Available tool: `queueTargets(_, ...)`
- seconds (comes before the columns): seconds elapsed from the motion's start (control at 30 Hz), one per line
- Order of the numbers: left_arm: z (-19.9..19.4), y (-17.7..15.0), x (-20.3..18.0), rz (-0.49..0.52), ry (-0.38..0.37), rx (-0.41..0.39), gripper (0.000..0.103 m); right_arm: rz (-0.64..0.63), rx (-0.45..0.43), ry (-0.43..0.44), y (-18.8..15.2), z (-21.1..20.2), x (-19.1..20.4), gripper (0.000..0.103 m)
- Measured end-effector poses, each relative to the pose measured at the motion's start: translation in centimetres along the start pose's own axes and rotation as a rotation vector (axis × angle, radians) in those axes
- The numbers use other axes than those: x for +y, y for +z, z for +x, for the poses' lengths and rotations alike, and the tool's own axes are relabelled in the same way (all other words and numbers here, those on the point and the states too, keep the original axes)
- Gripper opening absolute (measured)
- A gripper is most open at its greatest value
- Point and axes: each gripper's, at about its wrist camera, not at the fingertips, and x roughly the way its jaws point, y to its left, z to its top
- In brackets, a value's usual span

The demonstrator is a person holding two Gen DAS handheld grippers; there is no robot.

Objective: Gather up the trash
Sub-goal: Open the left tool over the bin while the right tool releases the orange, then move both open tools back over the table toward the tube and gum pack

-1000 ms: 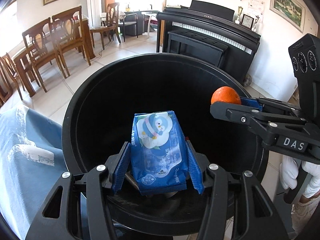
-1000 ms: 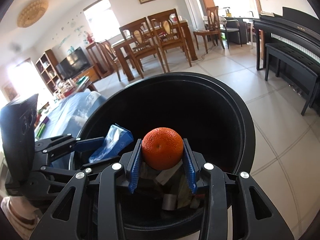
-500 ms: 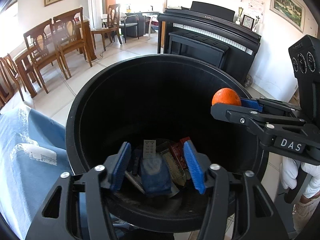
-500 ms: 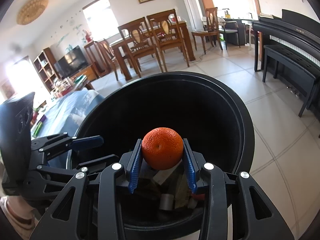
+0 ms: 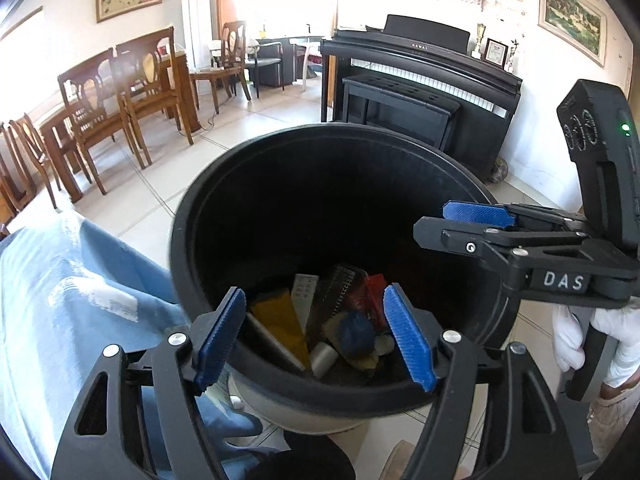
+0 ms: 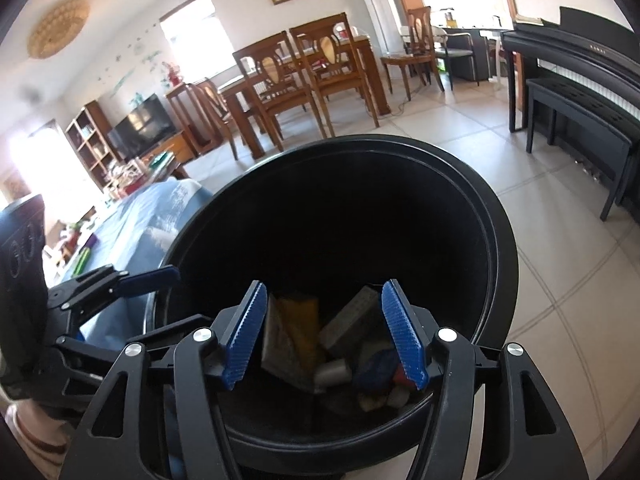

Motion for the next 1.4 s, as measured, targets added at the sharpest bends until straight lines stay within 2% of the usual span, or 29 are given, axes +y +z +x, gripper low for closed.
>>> queueTargets(0.07, -0.7, -0.3, 0.3, -0.005, 0.008, -0.011, 0.074, -0.001, -0.002, 0.010, 0.1, -0.2, 0.3, 0.061)
queueTargets(0.13, -1.3, -0.4, 0.2, -0.007, 0.025, -0.023, 0.084, -0.014, -0.009, 0.015, 0.2, -0.4, 1.3, 0.061)
queueTargets(0.2, -2.2, -0.8, 0.5, -0.005, 0.041, -0.040, 0.084, -0.034, -0.015, 0.022, 0.4, -0.5, 2.5, 0.061)
queueTargets(0.23, -2.6, -1.1, 0.7, -0.009, 0.045, -0.043, 0.084, -0.040, -0.018, 0.028, 0.4, -0.6, 3.1, 0.067)
queueTargets(0.3, -3.5, -1.5, 1.1, -0.022, 0.049, -0.052, 0.085, -0.050, -0.025, 0.039, 0.6, -0.7, 4.4, 0.071)
queueTargets(0.47, -6.1, -3.1, 2.9, -0.068, 0.090, -0.083, 0.087, -0.100, -0.025, 0.069, 0.8, -0.4, 8.4, 0.071)
queueTargets(0.5, -6.6, -3.5, 3.3, -0.074, 0.096, -0.088, 0.089, -0.114, -0.023, 0.076, 0.7, -0.3, 9.4, 0.071)
queueTargets(0.53, -7.2, -3.9, 3.7, -0.083, 0.106, -0.094, 0.095, -0.125, -0.021, 0.083, 0.7, -0.1, 10.3, 0.071)
queueTargets(0.57, -7.9, -4.3, 4.1, -0.091, 0.120, -0.105, 0.096, -0.138, -0.018, 0.091, 0.7, 0.1, 11.2, 0.071)
queueTargets(1.1, -15.7, -11.2, 14.2, -0.297, 0.274, -0.167, 0.096, -0.351, 0.050, 0.227, -0.2, 4.0, 27.0, 0.071)
queueTargets(1.4, -19.3, -14.1, 20.5, -0.404, 0.359, -0.185, 0.096, -0.435, 0.101, 0.297, -0.5, 7.6, 35.6, 0.071)
